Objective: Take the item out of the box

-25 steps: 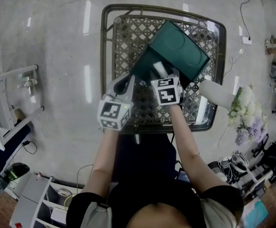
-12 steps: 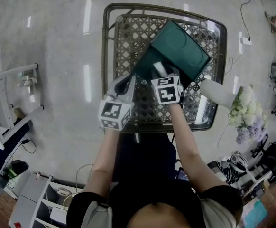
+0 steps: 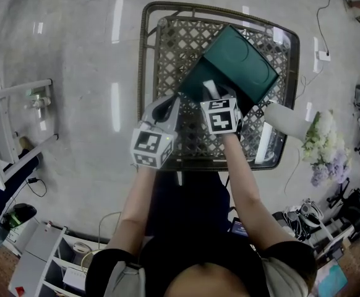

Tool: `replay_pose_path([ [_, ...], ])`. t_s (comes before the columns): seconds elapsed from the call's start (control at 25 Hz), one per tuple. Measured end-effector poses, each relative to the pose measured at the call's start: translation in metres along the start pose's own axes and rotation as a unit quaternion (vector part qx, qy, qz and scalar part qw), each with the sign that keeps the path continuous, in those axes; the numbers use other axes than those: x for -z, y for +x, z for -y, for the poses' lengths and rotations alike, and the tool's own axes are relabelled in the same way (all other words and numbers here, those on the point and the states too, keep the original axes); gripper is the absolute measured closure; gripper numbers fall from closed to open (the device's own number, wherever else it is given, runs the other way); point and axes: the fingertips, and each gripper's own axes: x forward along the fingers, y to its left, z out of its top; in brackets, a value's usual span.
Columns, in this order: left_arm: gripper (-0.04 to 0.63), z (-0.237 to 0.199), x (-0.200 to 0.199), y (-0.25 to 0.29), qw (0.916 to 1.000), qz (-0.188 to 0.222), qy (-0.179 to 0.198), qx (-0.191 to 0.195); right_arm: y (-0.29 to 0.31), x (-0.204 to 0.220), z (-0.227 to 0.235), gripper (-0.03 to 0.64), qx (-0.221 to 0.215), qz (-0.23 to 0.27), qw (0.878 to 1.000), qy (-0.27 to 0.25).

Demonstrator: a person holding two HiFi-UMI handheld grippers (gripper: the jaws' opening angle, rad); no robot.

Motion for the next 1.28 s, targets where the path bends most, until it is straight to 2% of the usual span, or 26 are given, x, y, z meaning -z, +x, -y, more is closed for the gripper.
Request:
replay_pose_path([
  [0.8,0.589,0.009,-0.018,-0.017,0.9995,0.009,0.029,0.011,-0.041,-0.025,-0.002,0.483,0.008,0.077,0.997,0.028],
  [1.28,0.589,0.021,-0.034,-0.033,0.9980,0.021,0.052,0.030,-0.084,-0.039,-0.007,0.483,0.008,0.137,0.989,0.056],
])
